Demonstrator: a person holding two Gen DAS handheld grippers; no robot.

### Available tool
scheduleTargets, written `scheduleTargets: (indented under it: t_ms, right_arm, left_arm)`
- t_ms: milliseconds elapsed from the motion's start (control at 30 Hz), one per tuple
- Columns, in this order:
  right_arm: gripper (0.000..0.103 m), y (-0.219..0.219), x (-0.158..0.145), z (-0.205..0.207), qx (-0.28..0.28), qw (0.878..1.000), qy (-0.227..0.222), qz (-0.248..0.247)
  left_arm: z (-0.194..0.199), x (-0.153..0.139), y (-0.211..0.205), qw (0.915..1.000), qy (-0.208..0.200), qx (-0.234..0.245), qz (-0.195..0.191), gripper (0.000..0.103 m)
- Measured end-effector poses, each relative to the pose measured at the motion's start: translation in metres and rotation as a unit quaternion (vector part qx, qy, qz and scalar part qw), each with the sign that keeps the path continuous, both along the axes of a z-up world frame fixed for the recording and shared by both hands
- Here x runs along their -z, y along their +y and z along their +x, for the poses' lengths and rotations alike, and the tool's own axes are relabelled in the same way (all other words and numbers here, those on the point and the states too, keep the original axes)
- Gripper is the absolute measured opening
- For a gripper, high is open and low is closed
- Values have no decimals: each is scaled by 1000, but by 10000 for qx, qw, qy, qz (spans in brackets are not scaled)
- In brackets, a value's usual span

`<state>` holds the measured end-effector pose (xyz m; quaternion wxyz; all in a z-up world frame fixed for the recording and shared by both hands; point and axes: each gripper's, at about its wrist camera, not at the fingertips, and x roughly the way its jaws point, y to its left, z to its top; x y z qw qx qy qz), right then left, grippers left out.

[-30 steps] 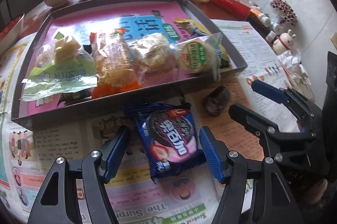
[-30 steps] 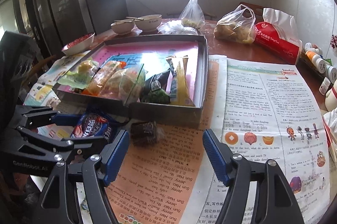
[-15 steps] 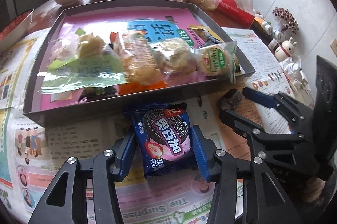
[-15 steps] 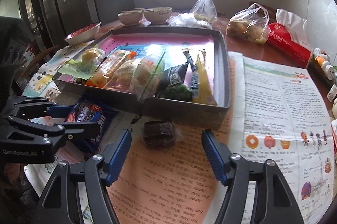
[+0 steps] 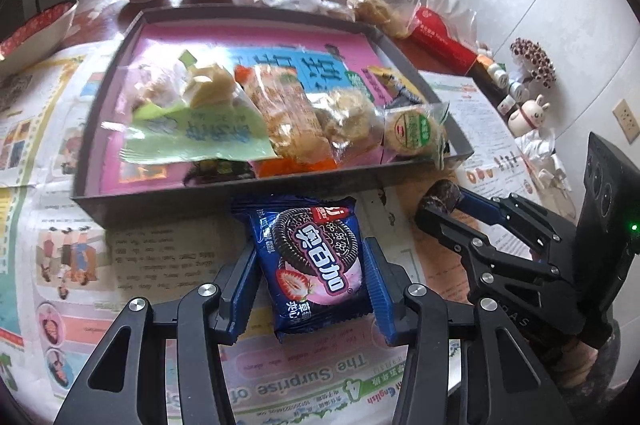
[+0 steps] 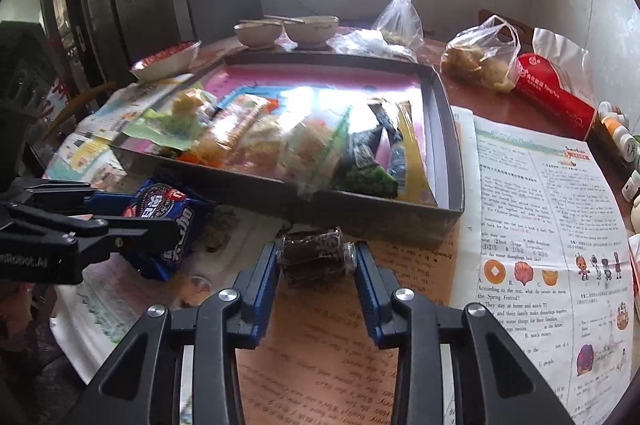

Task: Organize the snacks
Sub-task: 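Grasp the Oreo pack with the left tool while the right tool grasps the chocolate piece, then carry the Oreo pack into the tray with the left tool while the right tool carries the chocolate there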

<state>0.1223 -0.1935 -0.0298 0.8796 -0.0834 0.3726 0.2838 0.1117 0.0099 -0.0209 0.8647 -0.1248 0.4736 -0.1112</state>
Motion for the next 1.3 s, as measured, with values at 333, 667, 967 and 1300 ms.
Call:
scheduleTargets:
  t_ms: [333, 667, 967, 1300]
  right_arm:
    - [38, 10, -28, -9, -118, 9991, -235, 333]
    - [38, 23, -33, -8, -176, 9988, -310, 347]
    - [38, 32, -35, -2, -226, 9986, -313, 352]
    - [38, 39, -31, 8, -240, 9988, -261, 328]
  left_arm:
    - [-11, -26, 36, 9987, -342, -374, -89, 51]
    - [-12, -37, 67, 9952, -533, -821, -37, 51]
    - [-5, -36, 78, 9938, -541, -971, 20, 51]
    - [6, -30, 77, 9947, -439, -926, 71, 51]
